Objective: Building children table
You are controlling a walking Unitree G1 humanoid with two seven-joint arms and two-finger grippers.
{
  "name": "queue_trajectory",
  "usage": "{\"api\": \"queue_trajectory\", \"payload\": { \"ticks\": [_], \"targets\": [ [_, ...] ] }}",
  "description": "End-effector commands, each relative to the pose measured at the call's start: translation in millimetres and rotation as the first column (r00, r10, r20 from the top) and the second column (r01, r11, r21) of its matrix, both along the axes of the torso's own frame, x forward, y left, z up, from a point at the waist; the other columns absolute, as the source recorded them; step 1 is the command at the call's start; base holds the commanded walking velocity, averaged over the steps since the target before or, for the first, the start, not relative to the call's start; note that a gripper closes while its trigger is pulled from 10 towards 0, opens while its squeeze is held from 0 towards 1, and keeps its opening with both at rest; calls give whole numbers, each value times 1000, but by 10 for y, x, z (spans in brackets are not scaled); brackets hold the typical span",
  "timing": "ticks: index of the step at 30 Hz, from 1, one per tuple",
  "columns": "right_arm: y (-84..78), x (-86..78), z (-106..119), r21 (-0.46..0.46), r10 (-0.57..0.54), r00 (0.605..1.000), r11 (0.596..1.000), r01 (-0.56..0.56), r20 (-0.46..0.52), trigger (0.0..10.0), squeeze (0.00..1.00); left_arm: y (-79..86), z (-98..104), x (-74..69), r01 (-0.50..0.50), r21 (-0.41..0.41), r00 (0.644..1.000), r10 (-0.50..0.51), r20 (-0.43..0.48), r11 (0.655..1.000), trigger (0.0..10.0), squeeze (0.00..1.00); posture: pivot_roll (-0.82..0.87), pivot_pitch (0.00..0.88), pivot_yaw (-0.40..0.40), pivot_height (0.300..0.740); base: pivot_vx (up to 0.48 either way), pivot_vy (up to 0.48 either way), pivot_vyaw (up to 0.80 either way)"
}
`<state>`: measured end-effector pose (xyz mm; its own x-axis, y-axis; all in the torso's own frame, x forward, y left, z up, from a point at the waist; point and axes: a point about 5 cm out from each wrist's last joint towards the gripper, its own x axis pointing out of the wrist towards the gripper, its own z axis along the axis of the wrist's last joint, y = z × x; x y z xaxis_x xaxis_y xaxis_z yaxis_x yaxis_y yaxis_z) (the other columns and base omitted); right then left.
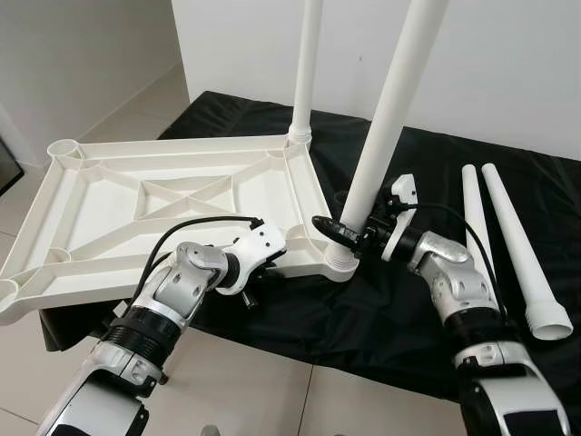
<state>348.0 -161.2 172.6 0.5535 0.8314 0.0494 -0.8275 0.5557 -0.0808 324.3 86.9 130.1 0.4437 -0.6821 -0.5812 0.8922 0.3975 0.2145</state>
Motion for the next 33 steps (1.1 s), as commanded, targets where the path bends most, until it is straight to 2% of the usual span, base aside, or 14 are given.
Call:
{"api": "queue_trajectory", "payload": {
  "ticks": [1, 17, 18, 19, 20, 33],
  "targets": [
    [-7, -3, -52, -24, 30, 999, 999, -30, -12, 10000, 0, 26, 14, 36, -37, 15, 999, 36, 26, 999, 10000, 0, -48, 0, -8, 740, 0, 0, 0],
    [-141, 47, -64, -54, 60, 998, 997, -61, -23, 10000, 0, 35, 17, 35, -38, 14, 999, 38, 23, 999, 10000, 0, -52, 0, -2, 740, 0, 0, 0],
    [-144, 52, -60, -49, 63, 998, 997, -65, -23, 2431, 0, 32, 17, 34, -36, 15, 999, 36, 23, 999, 10000, 0, -51, 0, -3, 740, 0, 0, 0],
    [-144, 52, -60, -49, 63, 998, 997, -65, -23, 2431, 0, 32, 17, 34, -36, 15, 999, 36, 23, 999, 10000, 0, -51, 0, -3, 740, 0, 0, 0],
    [-146, 53, -58, -38, 71, 997, 997, -72, -24, 0, 0, 32, 18, 33, -36, 15, 999, 35, 23, 999, 10000, 0, -51, 0, -3, 740, 0, 0, 0],
    [-97, 8, -71, 17, 121, 992, 993, -121, -21, 0, 0, 35, 14, 28, -39, 14, 999, 38, 21, 999, 10000, 0, -52, 1, -7, 740, 0, 0, 0]
  ]
}}
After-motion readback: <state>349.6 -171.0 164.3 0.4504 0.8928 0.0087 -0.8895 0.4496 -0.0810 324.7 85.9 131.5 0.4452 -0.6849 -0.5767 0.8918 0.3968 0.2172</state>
